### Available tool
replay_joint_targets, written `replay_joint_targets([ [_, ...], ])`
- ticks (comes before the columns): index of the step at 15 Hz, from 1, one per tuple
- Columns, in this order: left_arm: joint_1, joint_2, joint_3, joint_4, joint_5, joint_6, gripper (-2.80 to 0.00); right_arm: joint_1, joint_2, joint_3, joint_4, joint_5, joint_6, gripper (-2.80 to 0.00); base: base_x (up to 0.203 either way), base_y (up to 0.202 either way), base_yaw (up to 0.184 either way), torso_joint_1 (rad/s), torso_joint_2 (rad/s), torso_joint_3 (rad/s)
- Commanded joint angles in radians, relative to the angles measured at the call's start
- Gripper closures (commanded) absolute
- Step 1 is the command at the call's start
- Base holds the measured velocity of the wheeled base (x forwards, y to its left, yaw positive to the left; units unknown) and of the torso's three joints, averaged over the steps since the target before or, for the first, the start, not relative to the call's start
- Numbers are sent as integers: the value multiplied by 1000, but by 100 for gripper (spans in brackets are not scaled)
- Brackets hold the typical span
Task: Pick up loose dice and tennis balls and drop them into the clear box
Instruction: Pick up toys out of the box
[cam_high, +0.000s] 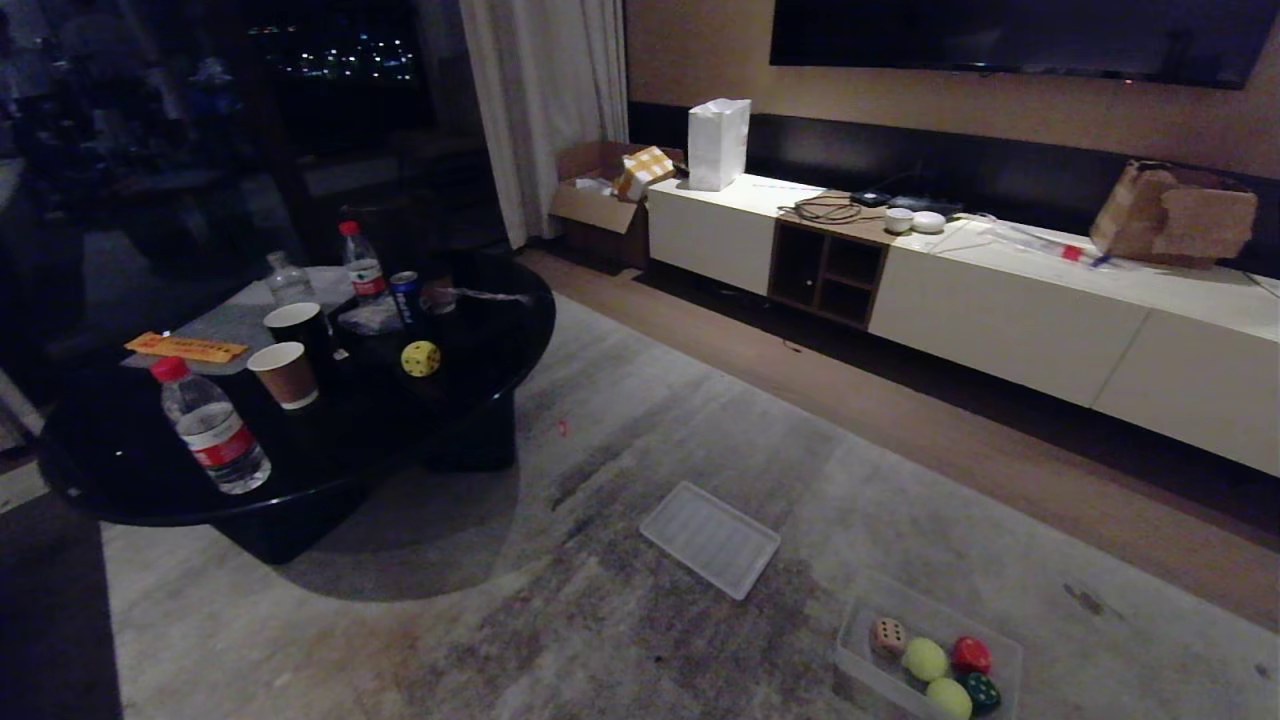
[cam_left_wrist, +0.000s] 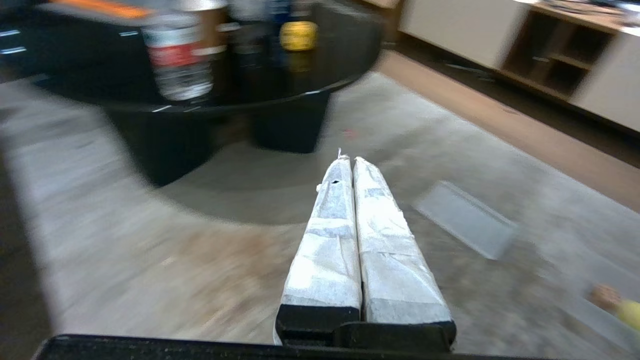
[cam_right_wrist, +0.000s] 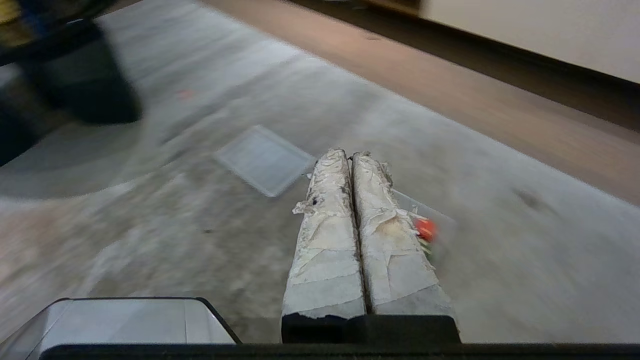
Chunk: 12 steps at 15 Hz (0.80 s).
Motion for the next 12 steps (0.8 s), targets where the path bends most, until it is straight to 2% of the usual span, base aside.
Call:
replay_joint_targets([
  [1, 0, 2, 2, 0, 1, -1, 0, 0, 3, 0, 1, 0, 0, 0, 1, -10, 162, -2, 2, 2],
  [12, 0, 2, 2, 0, 1, -1, 0, 0, 1, 0, 1, 0, 2, 0, 0, -8, 164, 1, 5, 4],
])
